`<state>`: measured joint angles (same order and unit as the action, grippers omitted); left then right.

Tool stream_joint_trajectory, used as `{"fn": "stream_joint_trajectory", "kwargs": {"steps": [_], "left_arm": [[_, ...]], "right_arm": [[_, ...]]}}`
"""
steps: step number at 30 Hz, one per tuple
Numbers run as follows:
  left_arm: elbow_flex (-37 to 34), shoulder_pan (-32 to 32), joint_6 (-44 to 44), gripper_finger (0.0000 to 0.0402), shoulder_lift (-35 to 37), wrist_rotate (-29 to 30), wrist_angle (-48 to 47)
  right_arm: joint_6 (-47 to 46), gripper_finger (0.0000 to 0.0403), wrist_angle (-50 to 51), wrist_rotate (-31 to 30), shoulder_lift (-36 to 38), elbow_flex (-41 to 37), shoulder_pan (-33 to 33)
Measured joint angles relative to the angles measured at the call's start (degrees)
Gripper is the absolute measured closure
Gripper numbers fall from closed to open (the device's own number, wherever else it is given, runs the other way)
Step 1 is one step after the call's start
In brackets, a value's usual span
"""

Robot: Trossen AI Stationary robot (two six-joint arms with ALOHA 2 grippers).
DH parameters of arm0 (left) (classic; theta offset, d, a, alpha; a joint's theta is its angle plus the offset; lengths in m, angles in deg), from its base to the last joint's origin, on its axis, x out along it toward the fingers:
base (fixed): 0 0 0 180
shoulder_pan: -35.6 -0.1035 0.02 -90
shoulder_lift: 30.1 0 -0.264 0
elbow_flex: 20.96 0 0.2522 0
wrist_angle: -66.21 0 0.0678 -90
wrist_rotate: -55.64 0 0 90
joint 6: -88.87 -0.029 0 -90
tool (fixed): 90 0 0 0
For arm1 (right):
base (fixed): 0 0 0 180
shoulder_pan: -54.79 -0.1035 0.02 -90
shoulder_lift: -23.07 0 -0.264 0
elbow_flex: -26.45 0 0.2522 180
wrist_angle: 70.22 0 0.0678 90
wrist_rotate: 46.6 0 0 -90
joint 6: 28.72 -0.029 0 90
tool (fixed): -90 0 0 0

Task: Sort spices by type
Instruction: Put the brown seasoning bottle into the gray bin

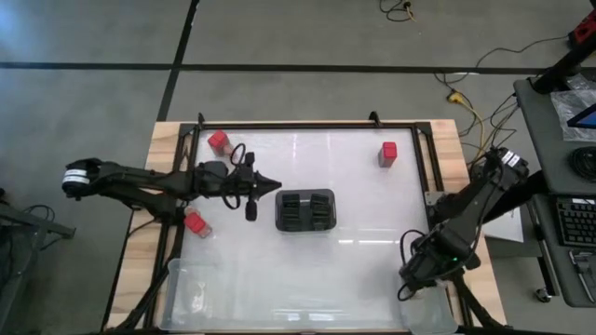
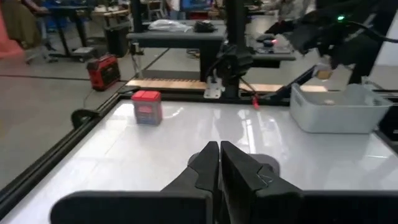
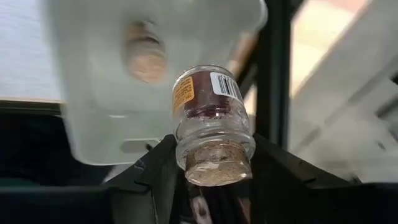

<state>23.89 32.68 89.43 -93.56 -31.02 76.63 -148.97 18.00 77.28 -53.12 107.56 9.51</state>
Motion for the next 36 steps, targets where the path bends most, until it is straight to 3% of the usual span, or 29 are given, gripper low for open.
{"fn": "stream_joint_trajectory", "kwargs": {"steps": [7, 14, 36], "left_arm": [[-0.3, 0.6, -0.6, 0.0400, -3.6, 3.2, -0.2], [-0.1, 0.6, -1.9, 0.0400, -4.0, 3.3, -0.6], [-0.1, 0.6, -1.8, 0.0400, -4.0, 3.7, -0.2]], "right_arm": [[-2.5, 0.0235, -11.9, 4.6, 0.0, -8.0, 0.3], [-2.2, 0.0234, -17.5, 9.0, 0.0, -14.6, 0.8], [-1.2, 0.0235, -24.1, 5.0, -0.4, -16.1, 0.8]]}}
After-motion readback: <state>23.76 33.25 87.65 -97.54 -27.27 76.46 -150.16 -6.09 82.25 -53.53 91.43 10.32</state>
